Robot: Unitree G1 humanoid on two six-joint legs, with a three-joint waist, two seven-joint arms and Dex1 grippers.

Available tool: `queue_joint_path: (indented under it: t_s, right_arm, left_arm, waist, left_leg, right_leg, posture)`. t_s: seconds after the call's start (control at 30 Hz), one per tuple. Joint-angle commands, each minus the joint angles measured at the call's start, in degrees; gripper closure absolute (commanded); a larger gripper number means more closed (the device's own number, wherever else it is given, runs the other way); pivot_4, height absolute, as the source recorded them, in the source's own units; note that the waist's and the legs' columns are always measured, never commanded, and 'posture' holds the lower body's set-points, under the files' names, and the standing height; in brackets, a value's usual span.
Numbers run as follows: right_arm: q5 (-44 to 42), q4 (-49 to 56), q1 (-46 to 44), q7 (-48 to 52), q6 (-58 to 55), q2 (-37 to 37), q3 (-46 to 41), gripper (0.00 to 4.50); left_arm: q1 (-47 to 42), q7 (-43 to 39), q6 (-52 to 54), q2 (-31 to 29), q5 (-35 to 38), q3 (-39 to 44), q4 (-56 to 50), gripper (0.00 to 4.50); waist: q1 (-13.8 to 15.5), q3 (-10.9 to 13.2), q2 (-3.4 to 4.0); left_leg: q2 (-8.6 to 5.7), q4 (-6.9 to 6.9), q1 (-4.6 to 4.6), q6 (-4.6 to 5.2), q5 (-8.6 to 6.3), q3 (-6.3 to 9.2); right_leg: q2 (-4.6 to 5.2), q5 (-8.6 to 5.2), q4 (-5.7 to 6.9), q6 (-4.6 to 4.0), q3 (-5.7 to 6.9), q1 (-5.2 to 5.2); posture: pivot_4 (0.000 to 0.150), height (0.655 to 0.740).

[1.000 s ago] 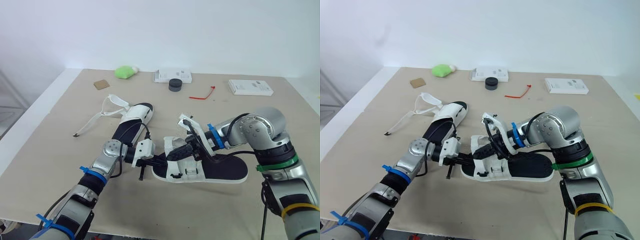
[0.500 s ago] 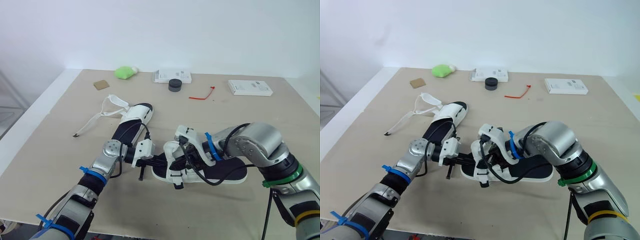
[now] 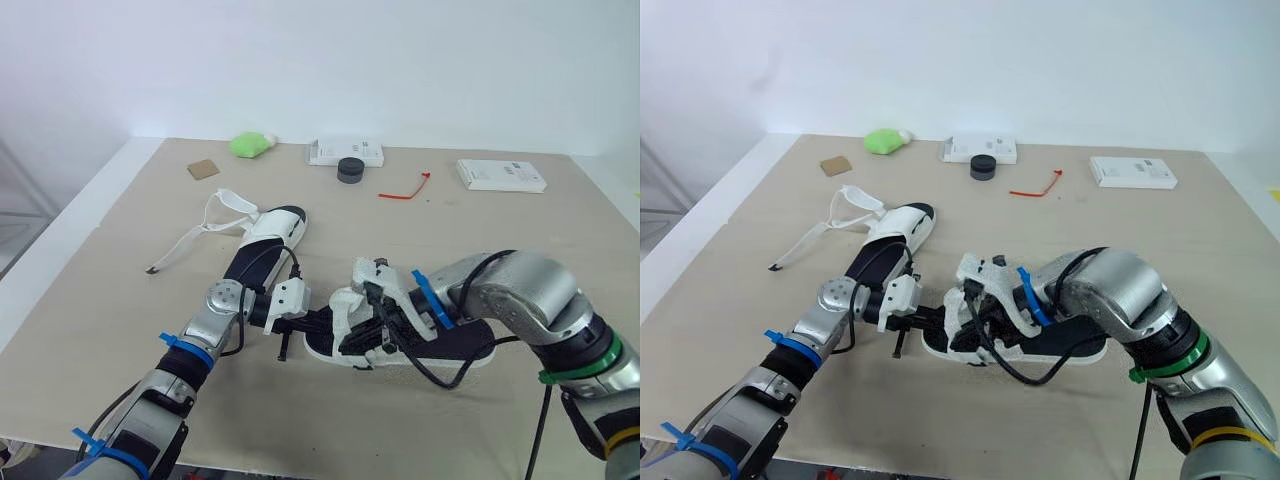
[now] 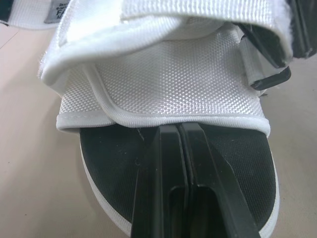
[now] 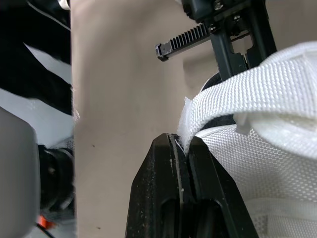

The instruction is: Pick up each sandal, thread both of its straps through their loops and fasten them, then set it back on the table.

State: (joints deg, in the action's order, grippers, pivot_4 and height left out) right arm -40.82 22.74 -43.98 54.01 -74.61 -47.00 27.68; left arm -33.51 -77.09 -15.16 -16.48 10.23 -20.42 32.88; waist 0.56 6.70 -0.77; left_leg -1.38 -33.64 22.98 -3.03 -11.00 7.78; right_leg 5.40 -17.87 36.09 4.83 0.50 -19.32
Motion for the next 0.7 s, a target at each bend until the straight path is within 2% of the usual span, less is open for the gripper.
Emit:
queue_joint_path:
  t_s: [0.03,0.23,0.37,0.43,0.47,0.6,0.7]
  right_arm:
    - [5.57,0.64,0.76,-0.77,3.38,-1.36,4.06,4.43]
    - [7.38,1.05,1.18,1.53,5.69,-2.74,4.34,4.43]
    - [5.19,1.84,1.75,3.56,4.66,-3.0,2.31,3.1]
    - [4.06,1.57,1.53,4.0,3.62,-2.7,0.83,2.19]
    - [2.5,0.67,0.93,4.38,2.43,-2.15,-1.34,1.99]
    - [-5.36,-1.78,-1.21,6.96,-2.02,-1.1,-11.42,1.99]
    - [-13.37,0.71,-0.52,10.25,-4.07,-3.41,-20.25,1.99]
  left_arm:
    - [5.78,0.28,4.3,-1.9,-9.47,-7.01,8.64,4.5]
    - [5.65,0.23,4.3,-1.94,-9.46,-7.05,8.72,4.5]
    - [5.55,0.2,4.24,-1.89,-9.45,-7.03,8.8,4.5]
    - [5.54,0.14,4.22,-1.87,-9.46,-7.01,8.82,4.5]
    - [5.53,0.09,4.22,-1.87,-9.46,-7.0,8.83,4.5]
    - [5.31,0.06,4.21,-1.77,-9.48,-7.01,9.08,4.5]
    - [5.22,0.11,4.15,-1.72,-9.48,-7.02,9.13,4.5]
  waist:
    - [-0.01,-0.05,-0.09]
    - [-0.01,-0.03,-0.11]
    - [0.01,-0.03,-0.12]
    - [0.02,-0.02,-0.13]
    - [0.02,0.01,-0.11]
    - [0.03,0.14,-0.11]
    - [0.09,0.18,-0.14]
  left_leg:
    - [0.01,0.0,0.0,0.0,0.0,-0.01]
    - [0.04,0.0,-0.05,-0.03,-0.02,-0.01]
    - [0.03,0.0,-0.05,-0.03,0.0,-0.01]
    - [0.01,0.0,-0.04,-0.05,-0.01,0.0]
    - [0.0,0.0,-0.04,-0.05,-0.01,0.0]
    - [0.0,-0.01,-0.04,-0.03,0.0,-0.01]
    - [0.01,-0.01,-0.02,-0.02,0.0,0.0]
  right_leg:
    - [0.0,0.0,0.0,0.0,0.0,-0.01]
    - [-0.01,-0.04,0.0,-0.09,-0.01,0.01]
    - [0.0,-0.01,0.0,-0.03,-0.02,0.01]
    - [0.01,-0.01,0.0,-0.02,-0.02,0.04]
    - [0.01,-0.02,0.0,-0.02,-0.01,0.04]
    - [0.0,0.01,0.0,0.03,-0.01,0.04]
    - [0.0,0.02,0.0,0.03,0.01,0.04]
  posture:
    - [0.15,0.74]
    - [0.15,0.74]
    - [0.15,0.74]
    - [0.15,0.74]
    - [0.15,0.74]
    - [0.15,0.74]
    - [0.15,0.74]
